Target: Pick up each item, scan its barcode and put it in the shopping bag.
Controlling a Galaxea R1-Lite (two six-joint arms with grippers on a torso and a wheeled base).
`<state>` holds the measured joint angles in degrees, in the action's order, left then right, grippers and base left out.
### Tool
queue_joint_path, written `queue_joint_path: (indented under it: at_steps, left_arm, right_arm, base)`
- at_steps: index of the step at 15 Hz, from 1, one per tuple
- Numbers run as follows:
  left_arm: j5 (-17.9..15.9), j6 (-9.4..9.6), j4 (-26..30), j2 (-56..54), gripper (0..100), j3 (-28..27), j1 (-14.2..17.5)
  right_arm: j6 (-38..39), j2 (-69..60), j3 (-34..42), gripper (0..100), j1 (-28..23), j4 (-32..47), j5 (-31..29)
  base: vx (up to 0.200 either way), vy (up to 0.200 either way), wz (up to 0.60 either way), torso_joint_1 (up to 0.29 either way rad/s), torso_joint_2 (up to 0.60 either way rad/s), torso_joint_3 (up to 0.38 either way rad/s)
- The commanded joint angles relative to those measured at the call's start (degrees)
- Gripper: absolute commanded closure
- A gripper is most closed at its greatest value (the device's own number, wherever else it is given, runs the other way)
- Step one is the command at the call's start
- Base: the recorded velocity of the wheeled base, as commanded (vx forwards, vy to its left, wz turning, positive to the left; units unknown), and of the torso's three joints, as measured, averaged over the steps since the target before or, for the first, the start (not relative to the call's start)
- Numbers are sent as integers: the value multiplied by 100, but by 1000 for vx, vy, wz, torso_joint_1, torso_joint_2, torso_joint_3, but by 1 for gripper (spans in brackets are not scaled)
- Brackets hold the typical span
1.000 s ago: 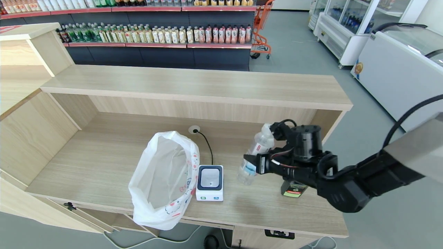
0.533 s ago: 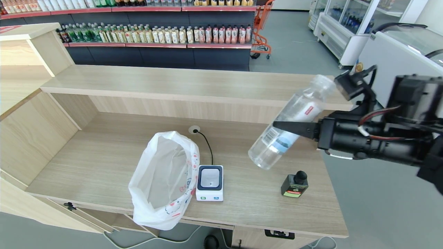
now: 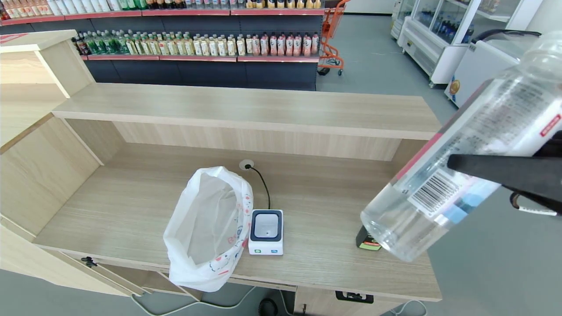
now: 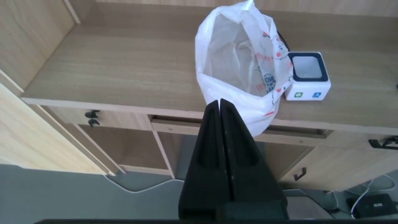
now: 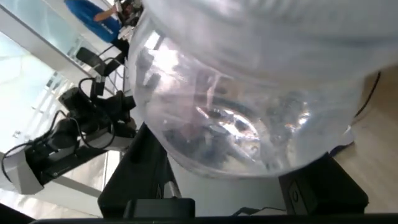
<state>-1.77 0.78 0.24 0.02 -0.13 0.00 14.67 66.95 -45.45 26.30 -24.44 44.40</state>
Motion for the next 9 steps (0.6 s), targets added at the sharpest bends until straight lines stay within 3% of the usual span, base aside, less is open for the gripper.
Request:
queue_joint_path:
  at_steps: [1,3,9]
  left_arm:
    - [1,1,2,6,100,5,0]
    - [1,-8,2,6,100,-4,0]
    - [1,1,2,-2,100,5,0]
  right_arm:
    - [-429,-191,18,100,16,54,7]
    - [-412,-358,27,100,42,352,-1]
    - [1,-929,133,100,781,906,-1]
  base:
    - [0,0,0,0,0,0]
    - [0,0,0,0,0,0]
    - [0,0,0,0,0,0]
